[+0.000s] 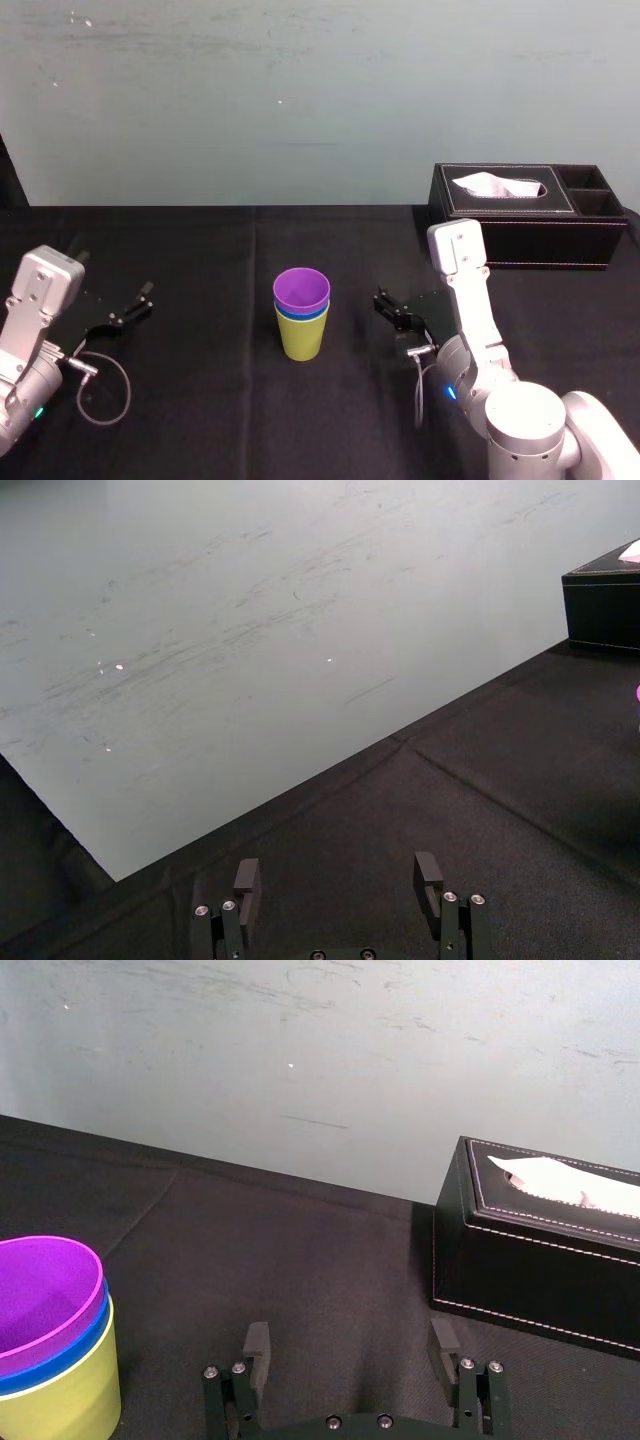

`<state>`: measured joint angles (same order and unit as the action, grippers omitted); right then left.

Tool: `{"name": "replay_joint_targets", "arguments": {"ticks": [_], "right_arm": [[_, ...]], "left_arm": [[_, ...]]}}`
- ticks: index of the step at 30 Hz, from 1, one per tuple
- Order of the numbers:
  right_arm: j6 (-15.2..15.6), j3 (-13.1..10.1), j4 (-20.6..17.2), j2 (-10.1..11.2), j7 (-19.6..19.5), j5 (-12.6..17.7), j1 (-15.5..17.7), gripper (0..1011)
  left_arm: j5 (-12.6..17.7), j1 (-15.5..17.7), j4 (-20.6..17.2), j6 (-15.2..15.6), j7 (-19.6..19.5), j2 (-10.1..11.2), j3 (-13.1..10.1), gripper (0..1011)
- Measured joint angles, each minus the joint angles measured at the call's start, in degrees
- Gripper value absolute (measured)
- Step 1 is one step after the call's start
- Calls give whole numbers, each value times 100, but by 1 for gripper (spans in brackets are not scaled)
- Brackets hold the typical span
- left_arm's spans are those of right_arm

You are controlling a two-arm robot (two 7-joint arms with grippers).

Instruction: Stack the three plastic cups sequentially using one hand.

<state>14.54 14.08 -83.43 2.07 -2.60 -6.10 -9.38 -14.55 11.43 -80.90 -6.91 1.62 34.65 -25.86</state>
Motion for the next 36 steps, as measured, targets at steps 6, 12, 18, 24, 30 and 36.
{"name": "replay_joint_targets", "arguments": {"ticks": [6,12,18,24,30,36], "right_arm": [[2,0,0,0,-3,0,0,1003],[2,0,0,0,-5,0,0,1003],[2,0,0,0,-5,0,0,1003],[2,0,0,0,-5,0,0,1003],[2,0,0,0,-5,0,0,1003],[2,0,0,0,-5,0,0,1003]], "left_arm": [[0,0,0,0,0,0,0,1000],[0,0,0,0,0,0,0,1000],[0,0,0,0,0,0,0,1000],[0,0,0,0,0,0,0,1000],[0,0,0,0,0,0,0,1000],[0,0,0,0,0,0,0,1000]]}}
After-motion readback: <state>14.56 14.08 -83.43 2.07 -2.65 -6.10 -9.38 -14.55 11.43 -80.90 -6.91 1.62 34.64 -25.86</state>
